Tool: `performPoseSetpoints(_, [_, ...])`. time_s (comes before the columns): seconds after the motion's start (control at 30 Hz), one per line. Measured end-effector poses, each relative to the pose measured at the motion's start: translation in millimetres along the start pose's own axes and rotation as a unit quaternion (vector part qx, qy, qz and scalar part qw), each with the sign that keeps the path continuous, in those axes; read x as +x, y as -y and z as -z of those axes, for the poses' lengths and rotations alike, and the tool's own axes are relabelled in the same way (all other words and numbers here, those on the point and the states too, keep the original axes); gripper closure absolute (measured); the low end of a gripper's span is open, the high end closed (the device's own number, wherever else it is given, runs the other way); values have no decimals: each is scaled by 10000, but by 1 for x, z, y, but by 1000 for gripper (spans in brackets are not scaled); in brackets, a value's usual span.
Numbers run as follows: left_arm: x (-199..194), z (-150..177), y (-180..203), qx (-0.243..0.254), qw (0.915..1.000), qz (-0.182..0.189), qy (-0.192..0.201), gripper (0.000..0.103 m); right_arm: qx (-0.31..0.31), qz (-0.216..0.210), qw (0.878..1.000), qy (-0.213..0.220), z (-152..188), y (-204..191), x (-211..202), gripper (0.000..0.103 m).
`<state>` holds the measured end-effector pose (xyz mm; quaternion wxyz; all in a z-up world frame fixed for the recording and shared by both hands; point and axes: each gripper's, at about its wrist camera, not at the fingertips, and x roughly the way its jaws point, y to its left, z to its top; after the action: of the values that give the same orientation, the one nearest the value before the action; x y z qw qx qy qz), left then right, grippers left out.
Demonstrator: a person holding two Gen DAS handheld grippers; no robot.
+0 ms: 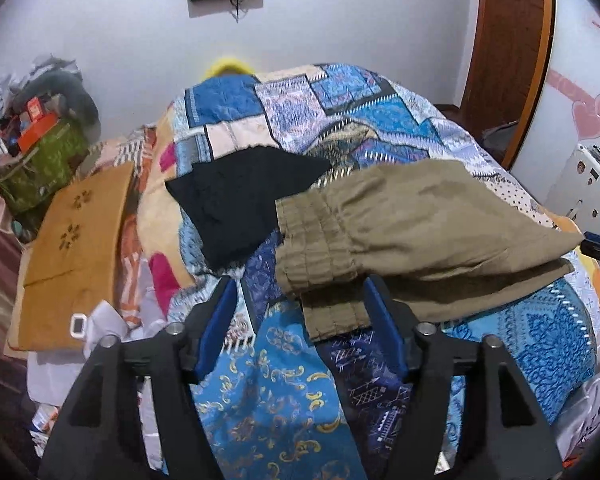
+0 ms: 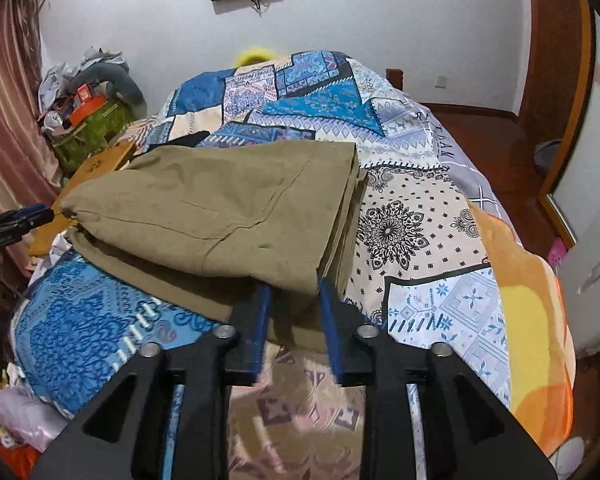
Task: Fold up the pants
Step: 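Lay the pants flat on the quilt and open both tools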
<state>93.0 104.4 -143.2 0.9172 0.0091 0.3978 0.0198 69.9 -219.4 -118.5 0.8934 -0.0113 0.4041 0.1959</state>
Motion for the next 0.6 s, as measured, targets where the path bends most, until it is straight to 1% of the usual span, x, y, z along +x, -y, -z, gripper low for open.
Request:
performPoseSetpoints(0.03, [-4, -4, 2, 53, 10000, -15, 61, 30, -4, 14, 10000, 91, -1, -1, -5, 64])
performPoseSetpoints(0.07, [-6, -7, 5, 100, 9999, -15, 108, 24, -21, 23, 9997, 224, -3, -2, -12, 59])
performPoseSetpoints(0.1, [-8, -10, 9, 185, 9997, 13, 163, 15, -38, 20, 9996, 289, -5, -4, -15, 55])
performPoseSetpoints(0.13, [-9, -13, 13, 251, 9995, 57, 188, 11, -50, -8, 9994, 352, -9, -5, -20, 49])
performPoseSetpoints(0.17, [-9, -16, 18, 329, 9991, 158, 204, 6, -58, -52, 9992, 393, -12, -8, -23, 45])
performPoseSetpoints(0.2, [-7, -18, 22, 398, 9987, 255, 172, 4, -69, -104, 9990, 437, -15, -10, -24, 39])
performPoseSetpoints(0.23, [-4, -20, 27, 486, 9983, 303, 99, 4, -97, -155, 9987, 475, -18, -13, -25, 33])
performPoseSetpoints(0.3, [6, -22, 40, 779, 9965, 310, -69, 4, -190, -245, 9983, 493, -24, -21, -22, 28])
performPoseSetpoints(0.37, [15, -21, 52, 1079, 9937, 255, -186, 4, -286, -398, 9979, 428, -30, -30, -15, 27])
performPoseSetpoints(0.5, [38, -11, 78, 1813, 9825, 39, -435, 4, -539, -597, 9965, 233, -31, -50, 5, 26])
performPoseSetpoints(0.6, [52, -6, 91, 2067, 9766, 25, -597, 4, -823, -710, 9941, 43, -29, -65, 22, 26])
